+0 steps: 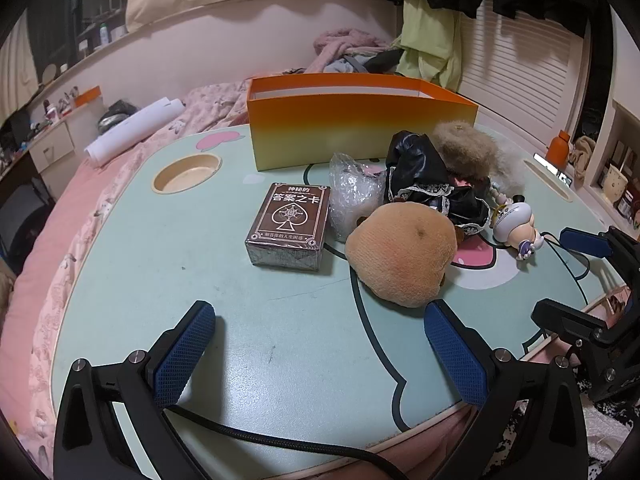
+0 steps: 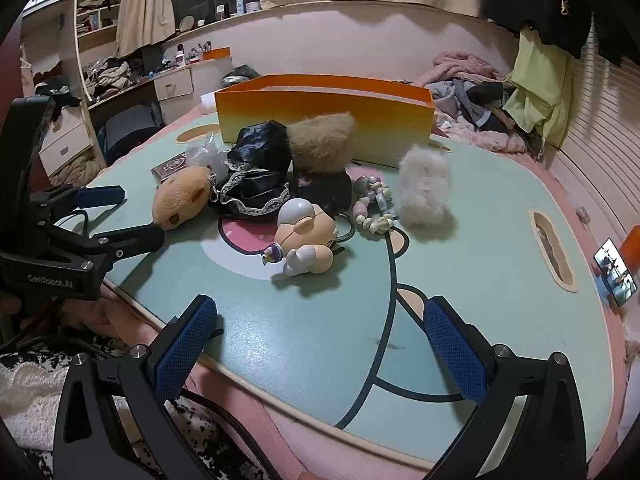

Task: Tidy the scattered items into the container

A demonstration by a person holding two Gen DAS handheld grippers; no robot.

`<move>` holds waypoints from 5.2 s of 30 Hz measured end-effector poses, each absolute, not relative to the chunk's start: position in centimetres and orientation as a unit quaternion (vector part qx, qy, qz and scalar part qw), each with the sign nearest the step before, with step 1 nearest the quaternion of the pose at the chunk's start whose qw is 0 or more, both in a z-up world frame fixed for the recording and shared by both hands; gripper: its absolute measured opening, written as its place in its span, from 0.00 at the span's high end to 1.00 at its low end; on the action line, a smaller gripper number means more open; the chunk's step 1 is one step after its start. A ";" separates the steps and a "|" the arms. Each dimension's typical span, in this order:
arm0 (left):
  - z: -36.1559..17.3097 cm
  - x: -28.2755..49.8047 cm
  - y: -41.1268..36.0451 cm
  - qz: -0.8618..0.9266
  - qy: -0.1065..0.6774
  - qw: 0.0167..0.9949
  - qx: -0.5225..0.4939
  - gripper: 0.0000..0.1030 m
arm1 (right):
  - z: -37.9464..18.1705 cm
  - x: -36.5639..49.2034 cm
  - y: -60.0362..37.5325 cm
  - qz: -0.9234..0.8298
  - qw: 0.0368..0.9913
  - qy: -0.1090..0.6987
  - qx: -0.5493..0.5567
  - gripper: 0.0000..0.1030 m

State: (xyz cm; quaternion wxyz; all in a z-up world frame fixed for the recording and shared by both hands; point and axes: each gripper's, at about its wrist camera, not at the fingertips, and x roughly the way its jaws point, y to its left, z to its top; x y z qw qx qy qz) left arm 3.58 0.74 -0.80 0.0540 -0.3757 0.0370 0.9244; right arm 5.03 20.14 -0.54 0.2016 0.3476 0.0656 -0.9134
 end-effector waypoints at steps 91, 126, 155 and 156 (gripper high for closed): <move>12.7 -6.9 -2.8 0.945 -0.011 0.153 -0.288 0.61 | 13.0 -2.1 20.4 -0.958 0.216 -0.006 0.187 0.65; 7.9 -6.5 -1.0 0.928 -0.042 0.136 -0.344 0.09 | 9.9 -7.4 18.7 -0.924 0.203 -0.045 0.321 0.45; -1.1 3.9 1.1 0.935 0.046 0.087 -0.341 0.00 | -0.2 2.4 20.2 -0.921 0.177 0.052 0.342 0.28; -1.1 3.9 1.1 0.935 0.046 0.087 -0.340 0.00 | -0.2 2.4 20.1 -0.922 0.178 0.051 0.339 0.28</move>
